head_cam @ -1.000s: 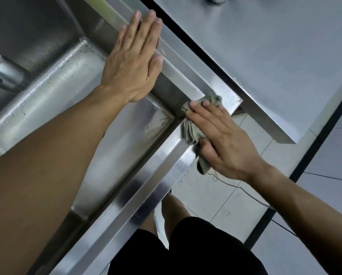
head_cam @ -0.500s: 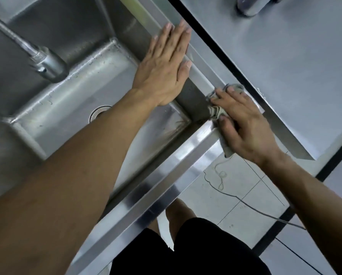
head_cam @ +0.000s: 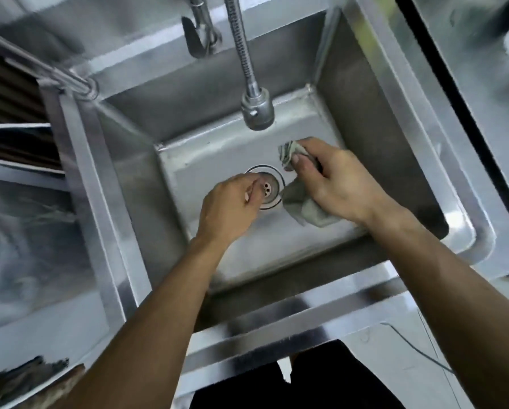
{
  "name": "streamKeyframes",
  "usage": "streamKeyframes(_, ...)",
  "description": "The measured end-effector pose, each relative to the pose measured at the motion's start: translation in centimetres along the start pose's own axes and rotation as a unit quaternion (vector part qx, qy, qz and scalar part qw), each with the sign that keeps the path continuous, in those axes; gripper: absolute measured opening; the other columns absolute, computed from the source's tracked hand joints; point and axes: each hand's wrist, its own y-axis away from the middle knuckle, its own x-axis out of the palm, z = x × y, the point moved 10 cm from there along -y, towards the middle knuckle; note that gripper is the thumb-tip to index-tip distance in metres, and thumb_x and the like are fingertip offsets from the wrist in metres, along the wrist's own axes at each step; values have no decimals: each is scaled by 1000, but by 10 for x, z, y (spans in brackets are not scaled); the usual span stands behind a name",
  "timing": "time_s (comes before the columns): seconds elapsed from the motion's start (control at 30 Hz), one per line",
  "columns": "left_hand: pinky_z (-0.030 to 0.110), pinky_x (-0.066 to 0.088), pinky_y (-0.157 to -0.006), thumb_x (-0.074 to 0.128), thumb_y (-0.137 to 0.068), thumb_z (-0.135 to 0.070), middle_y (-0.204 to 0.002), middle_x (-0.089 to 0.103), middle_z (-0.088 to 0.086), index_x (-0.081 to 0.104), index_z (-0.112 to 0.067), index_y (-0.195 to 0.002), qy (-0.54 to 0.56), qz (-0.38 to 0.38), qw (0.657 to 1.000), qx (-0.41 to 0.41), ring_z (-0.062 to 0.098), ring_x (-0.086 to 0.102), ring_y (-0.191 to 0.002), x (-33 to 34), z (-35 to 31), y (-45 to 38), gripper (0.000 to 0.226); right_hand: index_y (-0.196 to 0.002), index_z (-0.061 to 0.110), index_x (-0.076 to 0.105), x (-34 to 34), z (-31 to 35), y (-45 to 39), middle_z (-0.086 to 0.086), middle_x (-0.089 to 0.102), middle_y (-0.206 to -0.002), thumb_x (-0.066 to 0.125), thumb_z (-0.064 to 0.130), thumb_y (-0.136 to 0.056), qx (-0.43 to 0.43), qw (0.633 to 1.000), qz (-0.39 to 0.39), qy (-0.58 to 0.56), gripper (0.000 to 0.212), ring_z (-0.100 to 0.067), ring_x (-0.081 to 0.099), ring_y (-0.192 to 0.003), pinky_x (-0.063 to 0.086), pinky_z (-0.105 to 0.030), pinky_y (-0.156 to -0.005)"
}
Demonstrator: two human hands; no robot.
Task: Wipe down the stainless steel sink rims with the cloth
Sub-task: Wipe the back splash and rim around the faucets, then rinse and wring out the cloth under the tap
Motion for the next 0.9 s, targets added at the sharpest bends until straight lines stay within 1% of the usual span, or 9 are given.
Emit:
streamKeyframes(0.13,36,58,-87,58,-97,-48,-97,78,-15,78,-29,-103,144,-85,977,-134,3,71,-86,-39,51,-20,28,-111,19,66,36,2,-19,2,73,-93,52,25,-106,22,997,72,6,16,-21,67,-91,52,-37,-83)
streamKeyframes(0.27,43,61,-86,52,-83,-72,-93,76,-12,74,-27,-96,230,-133,944,-196,12,75,-88,-63,54,-57,51,-118,26,63,60,1,-23,3,74,-98,53,29,-105,35,992,118,1,17,-18,67,-93,53,-36,-84)
streamKeyframes(0.4,49,59,-90,47,-87,-76,-108,67,-15,61,-26,-120,240,-163,934,-210,17,72,-97,-82,37,-96,62,-115,23,49,69,-2,-25,9,70,-81,56,28,-105,40,988,140,-48,13,1,64,-64,43,-14,-61)
streamKeyframes(0.47,38,55,-92,43,-93,-75,-109,65,-14,58,-24,-125,192,-168,946,-201,13,68,-102,-90,26,-114,62,-108,21,49,71,-4,-27,12,68,-76,57,27,-105,30,985,160,-48,10,5,62,-59,40,-10,-56)
streamKeyframes(0.57,29,42,-65,33,-101,-70,-83,62,-13,60,-21,-103,110,-178,956,-208,10,62,-81,-97,17,-133,56,-104,23,50,72,-6,-29,7,66,-75,58,29,-104,4,982,186,-37,10,0,58,-59,41,-15,-57)
streamKeyframes(0.63,33,38,-64,25,-103,-67,-76,60,-9,62,-19,-93,73,-195,951,-227,18,61,-77,-103,21,-136,61,-102,24,52,72,-13,-32,6,65,-77,60,30,-103,8,981,188,-51,10,-5,54,-63,46,-26,-63)
streamKeyframes(0.7,35,47,-72,20,-102,-68,-76,69,-4,68,-17,-88,83,-208,948,-227,22,68,-80,-102,28,-137,72,-100,24,55,70,-22,-34,9,62,-77,61,31,-102,28,979,185,-84,9,-6,52,-65,47,-28,-66)
streamKeyframes(0.8,32,53,-66,19,-106,-60,-62,73,2,71,-14,-67,260,-205,910,-251,20,71,-61,-92,40,-141,80,-100,22,59,70,-27,-38,3,65,-75,62,29,-103,52,971,184,-143,9,-7,54,-65,47,-27,-66)
streamKeyframes(0.9,24,42,-49,14,-110,-50,-53,66,7,66,-12,-57,390,-204,847,-299,23,65,-52,-90,45,-146,84,-104,12,63,77,-40,-42,-15,76,-94,63,26,-103,117,952,172,-223,14,-18,62,-73,51,-33,-71)
